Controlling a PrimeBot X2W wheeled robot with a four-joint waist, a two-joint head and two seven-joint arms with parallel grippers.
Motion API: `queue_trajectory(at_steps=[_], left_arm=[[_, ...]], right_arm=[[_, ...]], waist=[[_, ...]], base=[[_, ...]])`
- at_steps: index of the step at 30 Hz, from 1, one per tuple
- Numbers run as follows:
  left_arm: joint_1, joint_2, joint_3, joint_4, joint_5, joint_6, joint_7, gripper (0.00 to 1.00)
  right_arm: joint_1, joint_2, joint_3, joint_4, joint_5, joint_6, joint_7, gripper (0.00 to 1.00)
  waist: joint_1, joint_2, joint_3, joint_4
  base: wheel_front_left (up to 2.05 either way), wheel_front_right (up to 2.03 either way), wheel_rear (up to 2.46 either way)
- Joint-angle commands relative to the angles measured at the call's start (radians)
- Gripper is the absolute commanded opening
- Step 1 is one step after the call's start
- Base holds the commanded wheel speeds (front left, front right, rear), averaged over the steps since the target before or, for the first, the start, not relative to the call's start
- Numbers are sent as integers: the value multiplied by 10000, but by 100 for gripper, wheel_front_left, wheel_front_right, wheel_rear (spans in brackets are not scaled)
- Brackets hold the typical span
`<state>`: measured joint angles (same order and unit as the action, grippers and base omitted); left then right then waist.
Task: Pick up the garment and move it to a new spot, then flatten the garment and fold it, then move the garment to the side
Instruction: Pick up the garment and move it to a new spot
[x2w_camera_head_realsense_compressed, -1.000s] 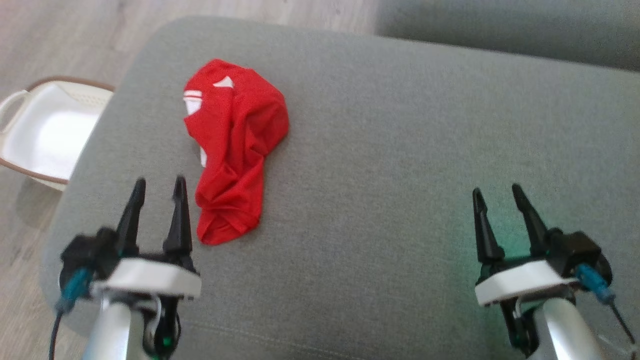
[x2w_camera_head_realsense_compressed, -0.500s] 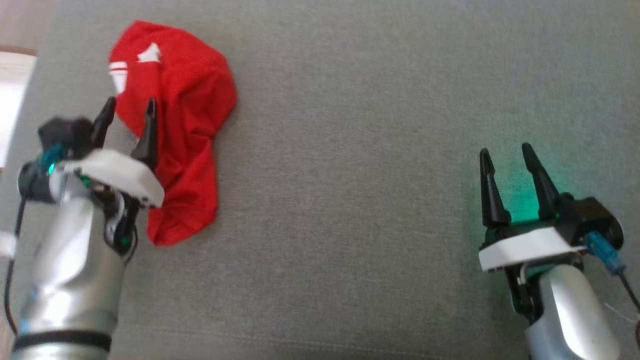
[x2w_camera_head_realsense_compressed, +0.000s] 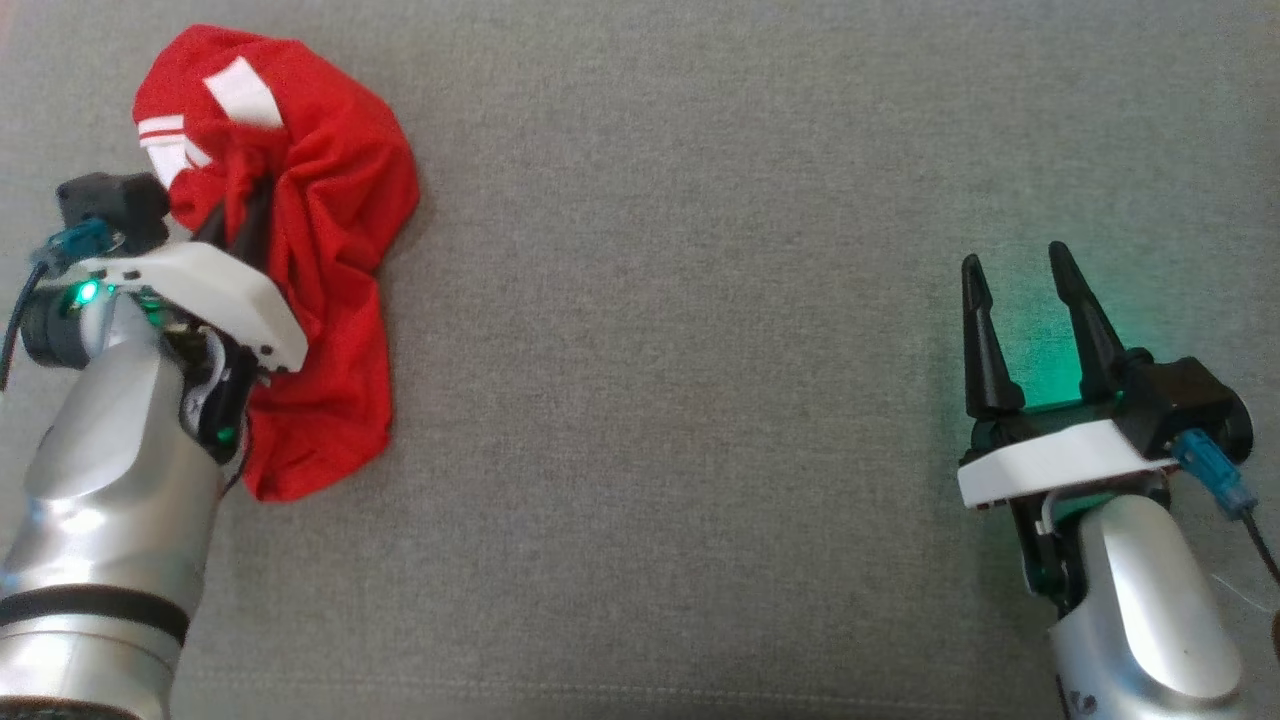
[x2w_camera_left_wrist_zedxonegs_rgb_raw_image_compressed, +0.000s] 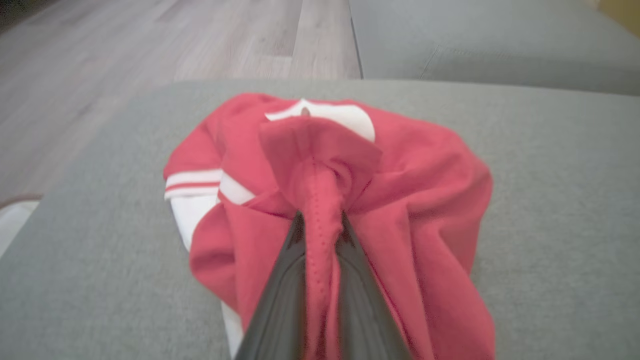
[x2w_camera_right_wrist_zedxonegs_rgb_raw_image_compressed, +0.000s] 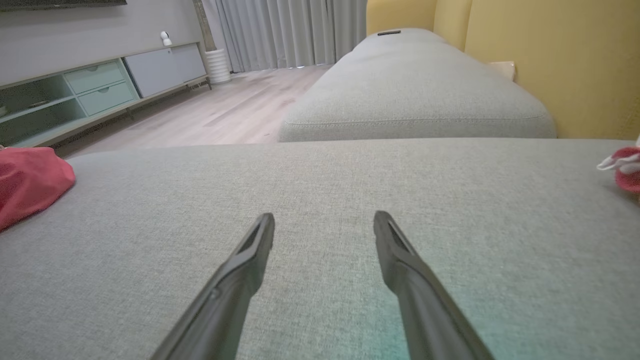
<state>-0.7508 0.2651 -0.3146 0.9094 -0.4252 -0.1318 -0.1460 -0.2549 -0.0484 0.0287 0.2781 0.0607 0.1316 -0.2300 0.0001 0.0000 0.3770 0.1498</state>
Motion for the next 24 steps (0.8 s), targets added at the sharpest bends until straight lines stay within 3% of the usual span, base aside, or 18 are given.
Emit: queue_trajectory(at_steps=[1,10,19,24], left_arm=[[-382,636,203,-257,-100,13,-398,0],[-178,758,378,-2003,-577,12,-1147,0],[1259,176,1542,-5281,-259,271,-1155,0],[1856,-131,1347,-6127,3,258,-1156,0]], right_arm=[[-121,-18,290,-212,77,-9,-115,100],[99,-18,340,121,420,-9,-240,100],[356,-18,448,375,849,-9,-301,100],[331,-18,559,432,996,-9,-312,100]], waist=[[-1,0,-184,-78],[-1,0,-1219,-323],[-1,0,-1997,-571],[-1,0,-2052,-744]], base=[[0,0,0],[0,0,0],[0,0,0],[0,0,0]])
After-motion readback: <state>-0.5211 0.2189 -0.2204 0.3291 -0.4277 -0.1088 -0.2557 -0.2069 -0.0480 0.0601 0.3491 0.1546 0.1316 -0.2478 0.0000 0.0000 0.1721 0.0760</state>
